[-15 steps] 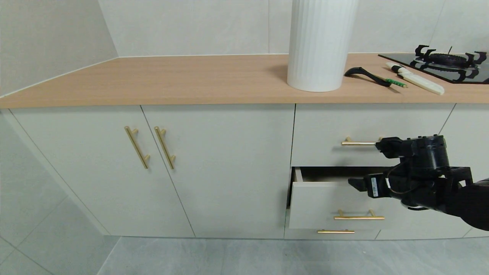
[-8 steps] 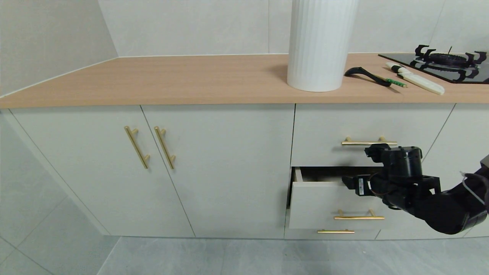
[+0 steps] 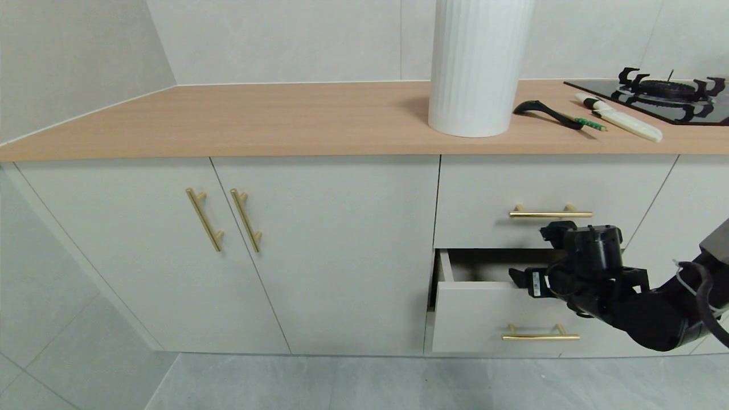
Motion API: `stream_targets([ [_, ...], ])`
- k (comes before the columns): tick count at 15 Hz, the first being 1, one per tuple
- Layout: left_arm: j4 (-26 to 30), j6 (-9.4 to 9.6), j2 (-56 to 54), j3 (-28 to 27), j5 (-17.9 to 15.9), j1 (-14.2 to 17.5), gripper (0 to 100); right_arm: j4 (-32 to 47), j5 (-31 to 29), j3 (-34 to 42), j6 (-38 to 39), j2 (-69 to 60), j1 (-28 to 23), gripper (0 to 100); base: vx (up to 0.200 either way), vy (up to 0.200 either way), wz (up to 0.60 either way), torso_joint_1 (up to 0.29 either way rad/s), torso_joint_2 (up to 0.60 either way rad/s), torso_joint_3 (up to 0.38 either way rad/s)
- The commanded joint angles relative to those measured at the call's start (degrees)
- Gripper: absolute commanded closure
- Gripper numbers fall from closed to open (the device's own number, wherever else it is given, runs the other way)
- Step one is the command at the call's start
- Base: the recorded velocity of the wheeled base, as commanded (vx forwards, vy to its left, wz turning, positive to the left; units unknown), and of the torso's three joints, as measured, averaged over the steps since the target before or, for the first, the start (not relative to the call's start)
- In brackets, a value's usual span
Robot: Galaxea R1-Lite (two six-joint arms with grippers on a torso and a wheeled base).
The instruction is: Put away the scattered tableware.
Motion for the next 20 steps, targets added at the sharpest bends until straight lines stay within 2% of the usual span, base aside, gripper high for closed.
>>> stream_targets([
  [1,0.0,-0.01,0.0,0.0,0.0,0.0,0,0.3,0.0,0.3,0.0,-1.1,0.1,0,0.000,0.000,0.00,0.000,0.00,0.000],
  [3,0.0,-0.01,0.0,0.0,0.0,0.0,0,0.7,0.1,0.9,-0.1,-2.8,0.1,0,0.000,0.000,0.00,0.000,0.00,0.000],
  [10,0.0,-0.01,0.0,0.0,0.0,0.0,0,12.1,0.5,0.5,-0.1,-8.7,0.4,0,0.000,0.000,0.00,0.000,0.00,0.000],
  [13,0.0,-0.01,0.0,0.0,0.0,0.0,0,13.5,0.5,0.6,-0.3,-9.1,0.4,0,0.000,0.000,0.00,0.000,0.00,0.000],
  [20,0.0,-0.01,0.0,0.0,0.0,0.0,0,25.3,0.8,-0.4,-0.6,-12.6,0.7,0,0.000,0.000,0.00,0.000,0.00,0.000],
])
